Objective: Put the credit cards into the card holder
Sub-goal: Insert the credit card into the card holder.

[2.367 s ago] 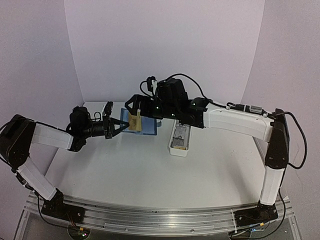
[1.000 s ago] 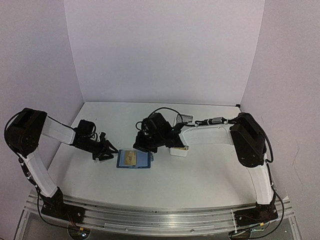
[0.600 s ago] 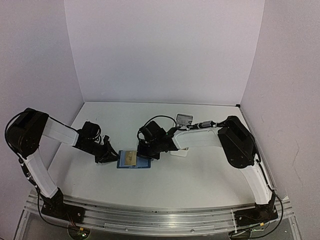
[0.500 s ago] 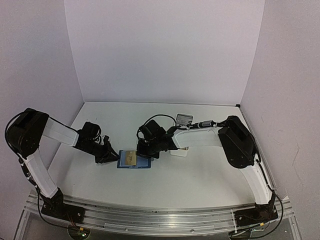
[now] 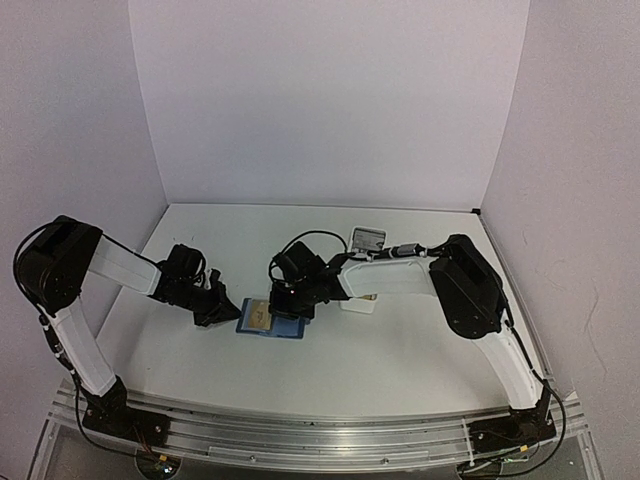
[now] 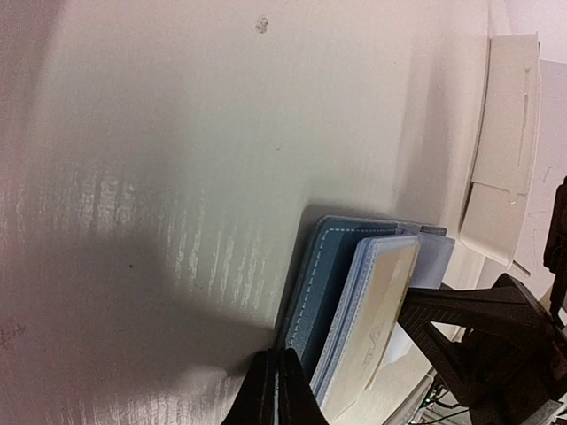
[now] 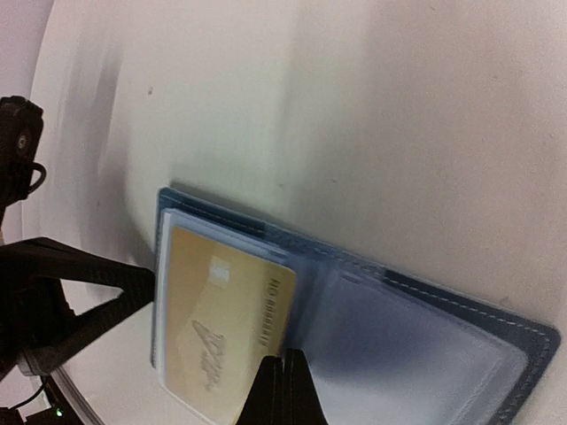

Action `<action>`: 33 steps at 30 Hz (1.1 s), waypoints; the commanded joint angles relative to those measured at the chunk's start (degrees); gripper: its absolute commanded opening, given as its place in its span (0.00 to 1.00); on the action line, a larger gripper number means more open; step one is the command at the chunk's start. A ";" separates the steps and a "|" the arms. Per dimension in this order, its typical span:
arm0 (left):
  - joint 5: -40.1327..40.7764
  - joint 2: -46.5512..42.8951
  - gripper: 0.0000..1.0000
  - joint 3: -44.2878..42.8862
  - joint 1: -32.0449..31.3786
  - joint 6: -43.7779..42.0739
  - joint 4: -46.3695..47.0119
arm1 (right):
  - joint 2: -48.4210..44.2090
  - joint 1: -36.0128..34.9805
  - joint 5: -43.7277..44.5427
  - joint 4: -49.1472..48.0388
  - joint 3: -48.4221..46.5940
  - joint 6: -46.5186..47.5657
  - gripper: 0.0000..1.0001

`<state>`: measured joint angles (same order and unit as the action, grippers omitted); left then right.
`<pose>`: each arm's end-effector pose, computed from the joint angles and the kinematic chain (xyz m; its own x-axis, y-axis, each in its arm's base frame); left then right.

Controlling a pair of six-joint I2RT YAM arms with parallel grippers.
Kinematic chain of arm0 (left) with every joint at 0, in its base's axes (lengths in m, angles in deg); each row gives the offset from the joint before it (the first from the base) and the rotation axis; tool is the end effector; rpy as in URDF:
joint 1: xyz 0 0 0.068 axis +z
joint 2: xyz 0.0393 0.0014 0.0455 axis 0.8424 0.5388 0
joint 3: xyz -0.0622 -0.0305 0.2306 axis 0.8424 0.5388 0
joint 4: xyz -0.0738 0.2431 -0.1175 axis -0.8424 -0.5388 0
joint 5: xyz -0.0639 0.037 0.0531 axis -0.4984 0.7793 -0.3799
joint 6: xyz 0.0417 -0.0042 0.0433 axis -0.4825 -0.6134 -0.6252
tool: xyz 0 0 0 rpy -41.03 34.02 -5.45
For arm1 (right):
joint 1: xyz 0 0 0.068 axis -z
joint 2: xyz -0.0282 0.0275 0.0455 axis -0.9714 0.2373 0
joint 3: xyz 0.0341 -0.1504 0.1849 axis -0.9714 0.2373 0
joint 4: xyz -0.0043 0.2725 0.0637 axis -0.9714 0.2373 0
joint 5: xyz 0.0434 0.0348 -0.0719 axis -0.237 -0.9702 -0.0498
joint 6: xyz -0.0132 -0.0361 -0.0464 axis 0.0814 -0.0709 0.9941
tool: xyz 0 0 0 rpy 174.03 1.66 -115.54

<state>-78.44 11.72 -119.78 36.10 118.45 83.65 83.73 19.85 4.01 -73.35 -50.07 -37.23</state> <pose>0.2801 -0.1339 0.0518 -0.9591 -0.2600 -0.1123 -0.1113 0.7107 -0.6946 0.2887 0.4370 0.0903 -0.9037 0.0048 -0.4282 -0.2438 0.8163 0.5236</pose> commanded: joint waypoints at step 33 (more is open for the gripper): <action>3.28 -2.84 0.09 -12.65 1.06 -9.34 -19.85 | -12.24 2.46 5.12 1.71 -5.28 11.37 0.01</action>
<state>-74.99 12.70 -129.73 37.08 109.43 67.56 77.66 19.85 6.33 -71.27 -55.86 -28.51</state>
